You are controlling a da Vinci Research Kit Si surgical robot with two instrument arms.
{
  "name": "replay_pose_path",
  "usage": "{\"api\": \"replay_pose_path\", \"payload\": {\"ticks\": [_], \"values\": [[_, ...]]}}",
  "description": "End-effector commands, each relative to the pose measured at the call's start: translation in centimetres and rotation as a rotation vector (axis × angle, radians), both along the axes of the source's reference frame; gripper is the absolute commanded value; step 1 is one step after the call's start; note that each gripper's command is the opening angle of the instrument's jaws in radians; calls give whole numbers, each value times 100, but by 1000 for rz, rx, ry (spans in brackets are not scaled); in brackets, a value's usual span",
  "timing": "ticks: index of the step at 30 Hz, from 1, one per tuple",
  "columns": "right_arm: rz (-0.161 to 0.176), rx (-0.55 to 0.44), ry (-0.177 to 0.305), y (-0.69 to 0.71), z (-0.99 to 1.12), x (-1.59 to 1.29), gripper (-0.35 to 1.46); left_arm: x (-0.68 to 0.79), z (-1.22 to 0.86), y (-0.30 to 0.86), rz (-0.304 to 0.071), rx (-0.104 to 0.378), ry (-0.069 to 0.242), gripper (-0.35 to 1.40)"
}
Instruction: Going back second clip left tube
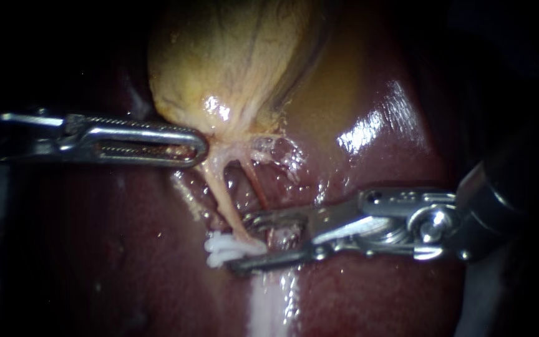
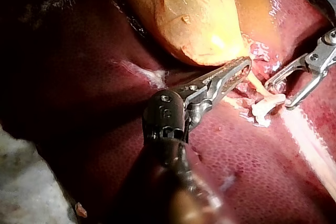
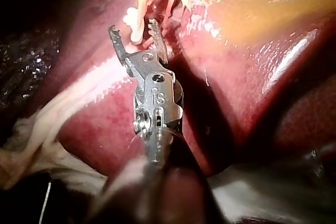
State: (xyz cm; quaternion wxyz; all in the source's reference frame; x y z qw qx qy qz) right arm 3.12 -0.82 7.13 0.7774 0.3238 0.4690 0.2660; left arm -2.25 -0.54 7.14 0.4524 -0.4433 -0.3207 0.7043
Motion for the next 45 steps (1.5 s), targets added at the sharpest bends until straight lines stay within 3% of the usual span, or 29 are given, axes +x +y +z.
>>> {"api": "replay_pose_path", "payload": {"ticks": [1,5,14,19,25,36,45], "values": [[-6,-14,5,4,-3,-6,50,0,1,0,0,0,0,-35],[-9,-49,25,15,-16,-26,50,0,1,0,0,0,0,-35],[-10,-144,18,43,-47,-68,50,-1,1,0,0,0,0,-35],[-34,-196,28,51,-55,-85,50,-2,3,1,0,-1,0,-35],[-52,-211,41,51,-56,-89,50,-9,13,2,-2,-4,3,-35],[-65,-217,52,50,-57,-89,50,-44,49,8,0,-10,13,-35],[-67,-222,54,50,-58,-89,50,-47,58,10,4,-12,19,-35]]}}
